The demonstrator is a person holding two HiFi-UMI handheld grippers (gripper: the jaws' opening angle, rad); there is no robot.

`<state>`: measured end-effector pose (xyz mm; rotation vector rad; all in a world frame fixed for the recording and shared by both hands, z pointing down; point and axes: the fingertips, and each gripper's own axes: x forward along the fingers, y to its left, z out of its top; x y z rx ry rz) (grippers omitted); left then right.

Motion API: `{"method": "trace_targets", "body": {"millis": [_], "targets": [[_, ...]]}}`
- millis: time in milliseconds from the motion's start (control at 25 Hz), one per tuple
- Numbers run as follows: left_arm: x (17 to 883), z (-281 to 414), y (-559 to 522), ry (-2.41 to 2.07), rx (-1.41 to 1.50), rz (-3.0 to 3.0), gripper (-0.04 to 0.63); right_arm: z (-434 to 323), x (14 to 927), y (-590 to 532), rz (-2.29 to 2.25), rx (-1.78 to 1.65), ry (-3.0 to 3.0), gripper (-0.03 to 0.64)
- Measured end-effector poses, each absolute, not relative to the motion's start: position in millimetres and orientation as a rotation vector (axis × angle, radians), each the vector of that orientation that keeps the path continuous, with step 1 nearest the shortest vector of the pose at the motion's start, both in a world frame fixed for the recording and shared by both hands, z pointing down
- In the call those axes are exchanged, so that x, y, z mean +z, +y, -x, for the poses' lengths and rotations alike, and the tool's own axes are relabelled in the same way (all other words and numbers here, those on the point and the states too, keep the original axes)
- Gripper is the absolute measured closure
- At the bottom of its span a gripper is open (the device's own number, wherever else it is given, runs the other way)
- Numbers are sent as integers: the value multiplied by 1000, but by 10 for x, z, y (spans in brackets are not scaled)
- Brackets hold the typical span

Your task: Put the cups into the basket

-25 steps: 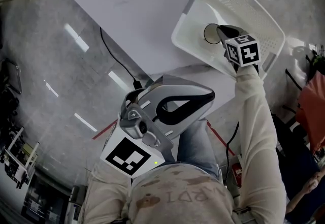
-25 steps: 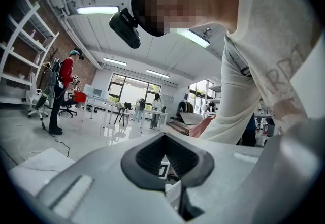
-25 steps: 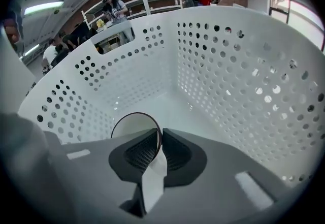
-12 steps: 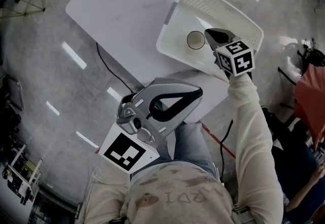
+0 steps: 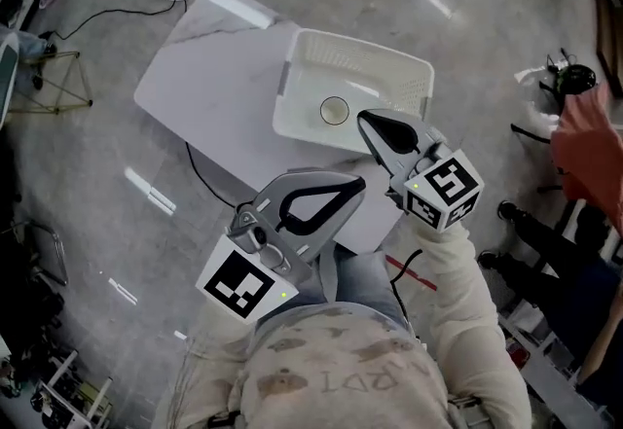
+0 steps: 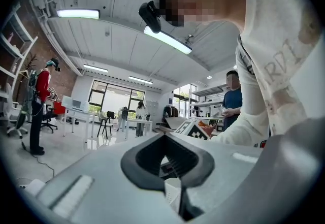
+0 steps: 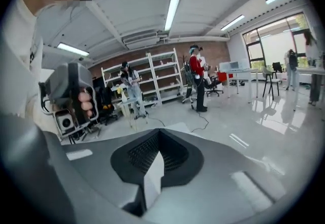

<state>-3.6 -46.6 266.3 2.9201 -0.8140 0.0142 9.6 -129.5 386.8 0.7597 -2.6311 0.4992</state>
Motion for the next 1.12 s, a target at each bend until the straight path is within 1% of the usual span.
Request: {"method": "trace_targets", "body": {"millis": [160,520,720,1120], "targets": [[2398,-55,-372,-739,10,-2982,595,-225,3252,-1022,-902,439,-2741,592],[2038,-196,-100,-653,13,-3036,595,-398,2258,-293,-1081,254,-2924,592],[1906,-186,-23,-641,4,-3058,595,-330,2034,-28,-1130,171,-2955,591],[1809,-198,65,-635,4,-3081,595,-319,1877,100,-1156,122,-2972,592]]}}
